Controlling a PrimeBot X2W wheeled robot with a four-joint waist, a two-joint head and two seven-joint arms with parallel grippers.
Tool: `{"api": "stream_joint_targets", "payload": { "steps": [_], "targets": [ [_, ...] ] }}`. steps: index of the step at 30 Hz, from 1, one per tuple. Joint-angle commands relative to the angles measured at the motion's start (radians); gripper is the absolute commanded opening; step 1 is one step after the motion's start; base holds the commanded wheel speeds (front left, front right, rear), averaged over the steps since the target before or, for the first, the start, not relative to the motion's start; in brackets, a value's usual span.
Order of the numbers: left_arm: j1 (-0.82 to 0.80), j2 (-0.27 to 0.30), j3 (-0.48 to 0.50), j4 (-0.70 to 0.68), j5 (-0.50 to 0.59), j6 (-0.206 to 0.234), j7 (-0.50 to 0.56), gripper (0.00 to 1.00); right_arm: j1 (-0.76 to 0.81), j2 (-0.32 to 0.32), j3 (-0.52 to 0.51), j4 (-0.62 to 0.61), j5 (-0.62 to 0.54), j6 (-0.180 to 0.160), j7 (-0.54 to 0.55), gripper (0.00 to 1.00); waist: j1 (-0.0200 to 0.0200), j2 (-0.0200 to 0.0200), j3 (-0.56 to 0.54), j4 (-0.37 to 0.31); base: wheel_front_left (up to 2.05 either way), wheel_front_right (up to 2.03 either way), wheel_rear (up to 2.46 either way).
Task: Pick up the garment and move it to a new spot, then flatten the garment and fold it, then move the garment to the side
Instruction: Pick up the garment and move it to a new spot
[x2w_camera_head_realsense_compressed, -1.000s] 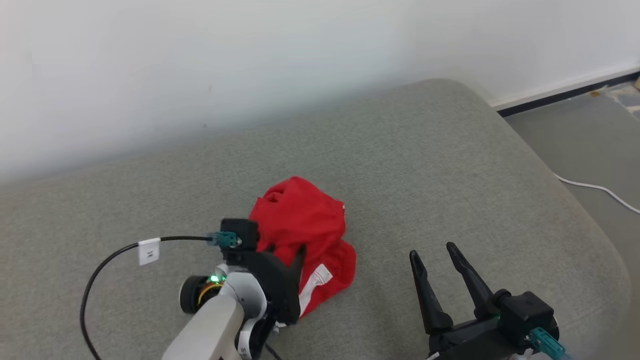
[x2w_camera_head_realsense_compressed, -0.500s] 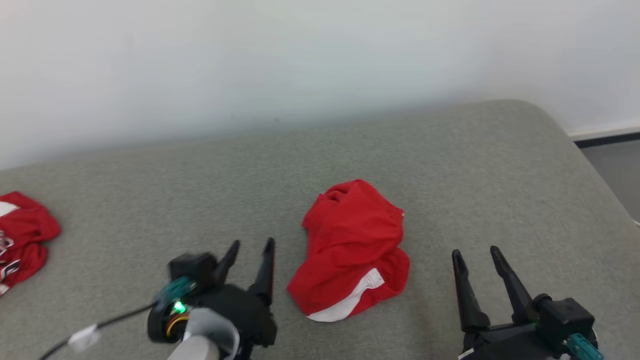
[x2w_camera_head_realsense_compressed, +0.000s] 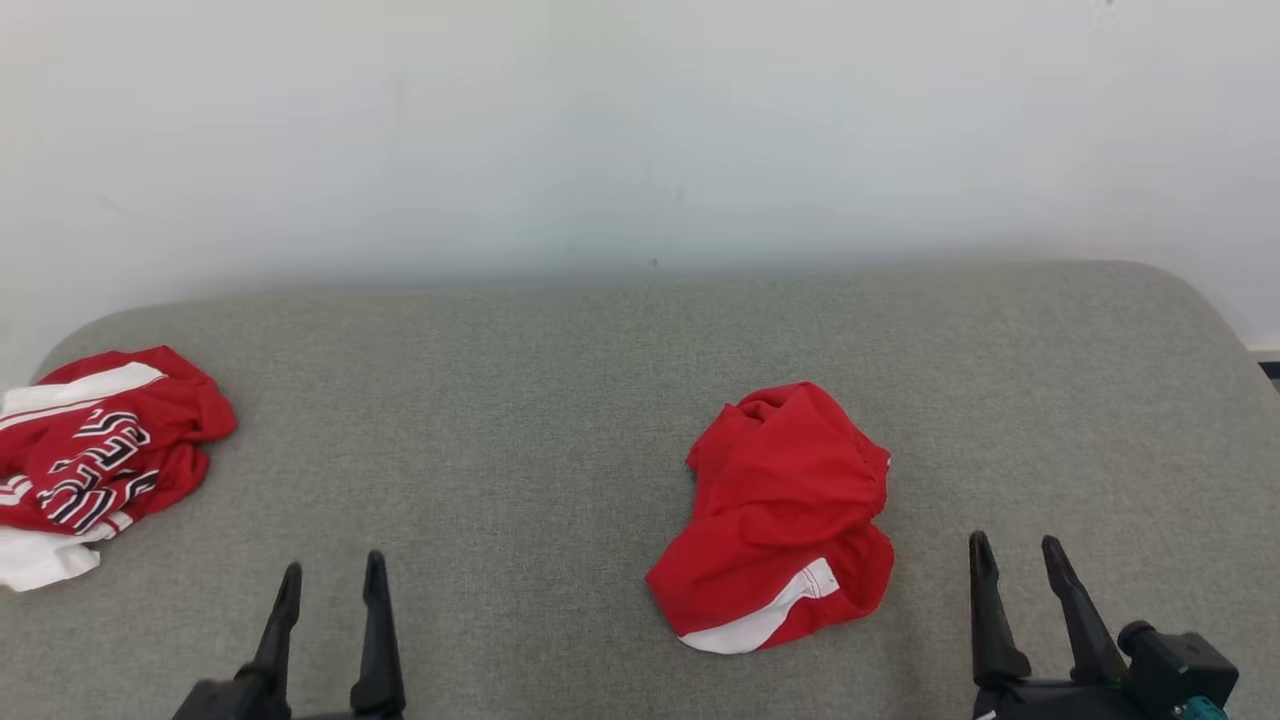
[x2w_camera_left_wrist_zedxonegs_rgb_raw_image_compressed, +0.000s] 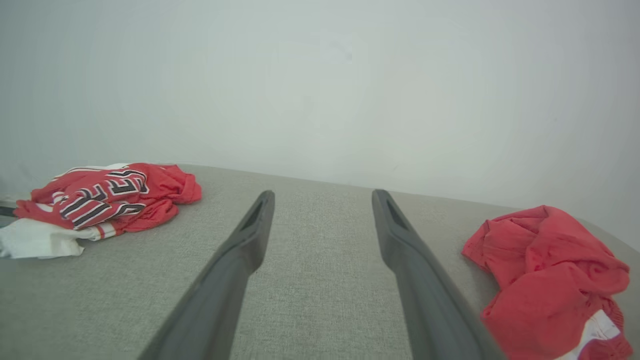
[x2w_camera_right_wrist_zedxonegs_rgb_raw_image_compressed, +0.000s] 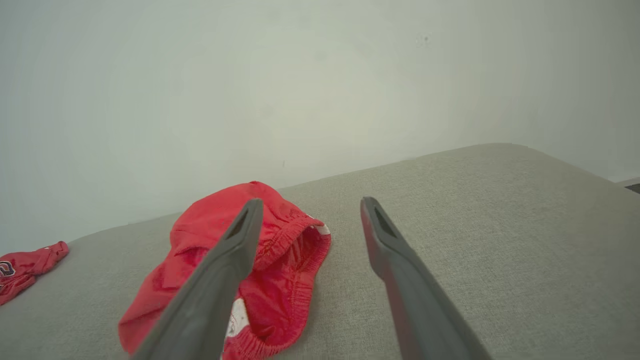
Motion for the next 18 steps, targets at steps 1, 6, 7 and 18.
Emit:
{"api": "stream_joint_targets", "payload": {
  "steps": [1,6,7,18],
  "targets": [
    [0.030,-0.021,0.025,-0.006,0.007,-0.013,-0.003,1.00,0.011,0.001,-0.002,0.012,-0.017,0.003,-0.005,1.00,0.0000,0.0000,-0.008,0.009,0.00,0.00,0.00],
    [0.094,-0.059,0.107,-0.008,0.084,-0.090,-0.003,1.00,0.010,0.001,-0.002,0.051,-0.049,0.003,-0.004,1.00,0.0000,0.0000,-0.017,0.019,0.00,0.00,0.00],
    [0.102,-0.059,0.120,-0.002,0.100,-0.107,-0.003,1.00,0.010,0.001,0.000,0.056,-0.058,0.003,-0.002,1.00,0.0000,0.0000,-0.019,0.020,0.00,0.00,0.00],
    [0.162,-0.083,0.230,0.032,0.192,-0.219,-0.003,1.00,0.013,0.001,0.016,0.056,-0.136,0.003,0.020,1.00,0.0000,0.0000,-0.015,0.009,0.00,0.00,0.00]
  ]
}}
